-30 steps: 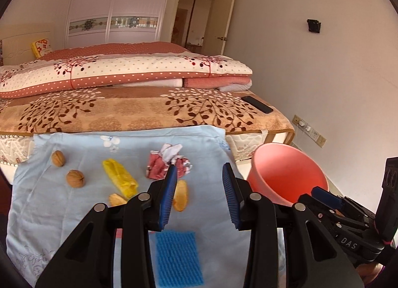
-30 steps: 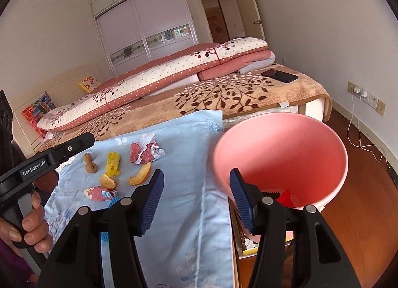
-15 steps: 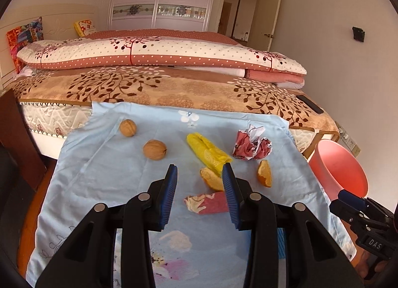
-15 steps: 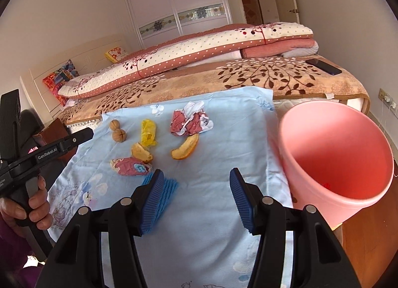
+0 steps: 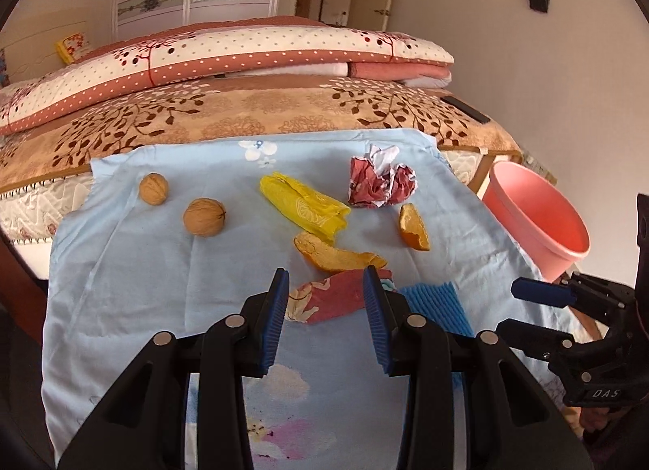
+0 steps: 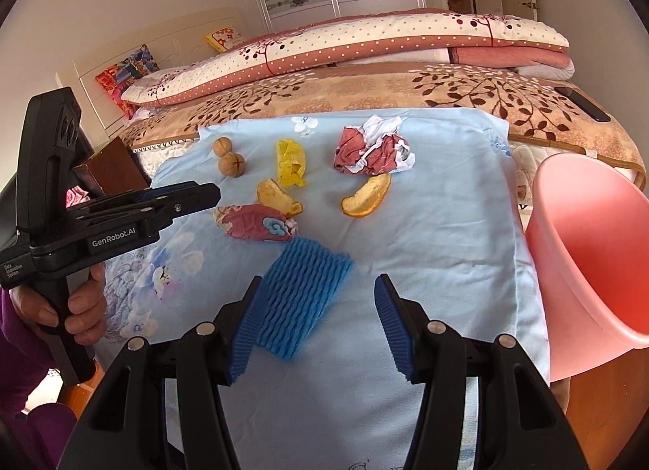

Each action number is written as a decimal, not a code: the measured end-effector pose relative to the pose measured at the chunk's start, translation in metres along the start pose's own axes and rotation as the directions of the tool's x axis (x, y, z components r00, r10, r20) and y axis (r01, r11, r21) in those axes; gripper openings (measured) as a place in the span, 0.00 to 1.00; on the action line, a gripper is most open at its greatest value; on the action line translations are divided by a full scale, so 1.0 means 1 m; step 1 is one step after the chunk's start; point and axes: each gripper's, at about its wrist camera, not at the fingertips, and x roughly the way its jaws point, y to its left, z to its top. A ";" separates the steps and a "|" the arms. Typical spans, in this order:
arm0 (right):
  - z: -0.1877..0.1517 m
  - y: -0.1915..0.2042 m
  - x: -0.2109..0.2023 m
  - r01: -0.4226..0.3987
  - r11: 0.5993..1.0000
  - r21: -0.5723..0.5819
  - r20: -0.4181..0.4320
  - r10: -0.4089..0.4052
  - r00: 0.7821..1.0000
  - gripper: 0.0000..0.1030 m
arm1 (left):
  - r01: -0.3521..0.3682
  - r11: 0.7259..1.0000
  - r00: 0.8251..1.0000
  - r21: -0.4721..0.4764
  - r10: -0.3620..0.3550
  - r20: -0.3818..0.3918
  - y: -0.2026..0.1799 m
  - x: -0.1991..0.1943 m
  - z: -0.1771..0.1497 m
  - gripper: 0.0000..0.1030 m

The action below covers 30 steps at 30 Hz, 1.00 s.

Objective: Collect trash
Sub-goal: 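Grasp the red printed wrapper with the left tool while the right tool grasps the blue mesh sleeve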

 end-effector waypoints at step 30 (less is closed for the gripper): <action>-0.003 0.009 0.041 -0.023 1.000 0.002 -0.157 0.023 0.987 0.41 | 0.082 0.993 0.982 0.084 -0.066 -0.180 0.008 0.034 -0.010 0.20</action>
